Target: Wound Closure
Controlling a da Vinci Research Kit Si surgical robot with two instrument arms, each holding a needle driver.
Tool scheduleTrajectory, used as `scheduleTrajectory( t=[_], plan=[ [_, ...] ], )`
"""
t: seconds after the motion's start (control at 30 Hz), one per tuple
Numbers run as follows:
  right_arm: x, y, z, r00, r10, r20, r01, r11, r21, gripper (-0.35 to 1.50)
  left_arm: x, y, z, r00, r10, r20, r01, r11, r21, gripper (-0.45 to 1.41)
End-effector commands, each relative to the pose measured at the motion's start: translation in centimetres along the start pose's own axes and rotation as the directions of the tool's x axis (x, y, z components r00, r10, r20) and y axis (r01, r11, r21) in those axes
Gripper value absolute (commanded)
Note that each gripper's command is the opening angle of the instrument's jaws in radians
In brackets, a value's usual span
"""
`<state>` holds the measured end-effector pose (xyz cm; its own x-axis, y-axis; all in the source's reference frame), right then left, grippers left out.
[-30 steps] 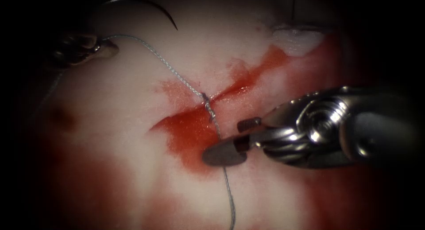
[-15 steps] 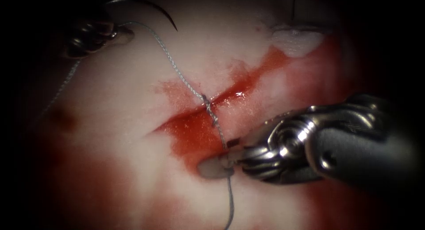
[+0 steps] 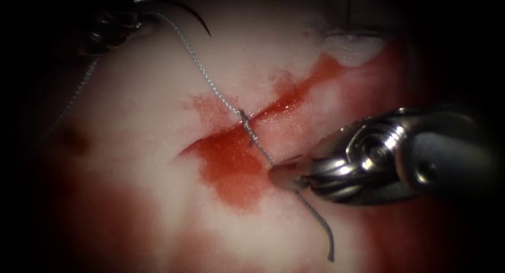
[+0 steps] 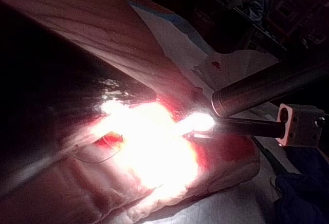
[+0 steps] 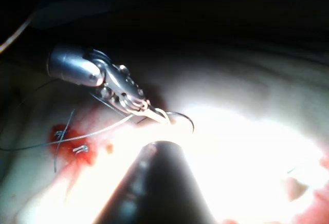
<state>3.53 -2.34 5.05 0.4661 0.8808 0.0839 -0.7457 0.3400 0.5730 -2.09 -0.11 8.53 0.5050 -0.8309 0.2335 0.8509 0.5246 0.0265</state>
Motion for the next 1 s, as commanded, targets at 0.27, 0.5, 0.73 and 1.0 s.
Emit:
scheduleTrajectory(
  t=[0.27,0.5,0.73,1.0],
  plan=[
    [-0.03,-0.06,0.08,0.998,-0.038,0.041,0.038,0.999,0.001,-0.35,-0.24,0.17,0.26,0.996,-0.082,0.020,0.084,0.959,-0.270,-0.45],
    [-0.13,-0.03,0.17,0.995,-0.070,0.068,0.071,0.997,-0.005,-0.35,-0.39,0.27,0.59,0.984,-0.170,0.042,0.174,0.924,-0.339,-0.45],
    [-0.20,-0.12,0.19,0.987,-0.123,0.100,0.120,0.992,0.031,-0.35,-0.44,0.12,0.84,0.978,-0.206,0.044,0.208,0.915,-0.345,-0.45],
    [-0.33,-0.22,0.20,0.957,-0.250,0.148,0.238,0.966,0.098,-0.35,-0.56,-0.08,1.00,0.991,-0.137,0.004,0.128,0.917,-0.379,-0.45]
  ],
)
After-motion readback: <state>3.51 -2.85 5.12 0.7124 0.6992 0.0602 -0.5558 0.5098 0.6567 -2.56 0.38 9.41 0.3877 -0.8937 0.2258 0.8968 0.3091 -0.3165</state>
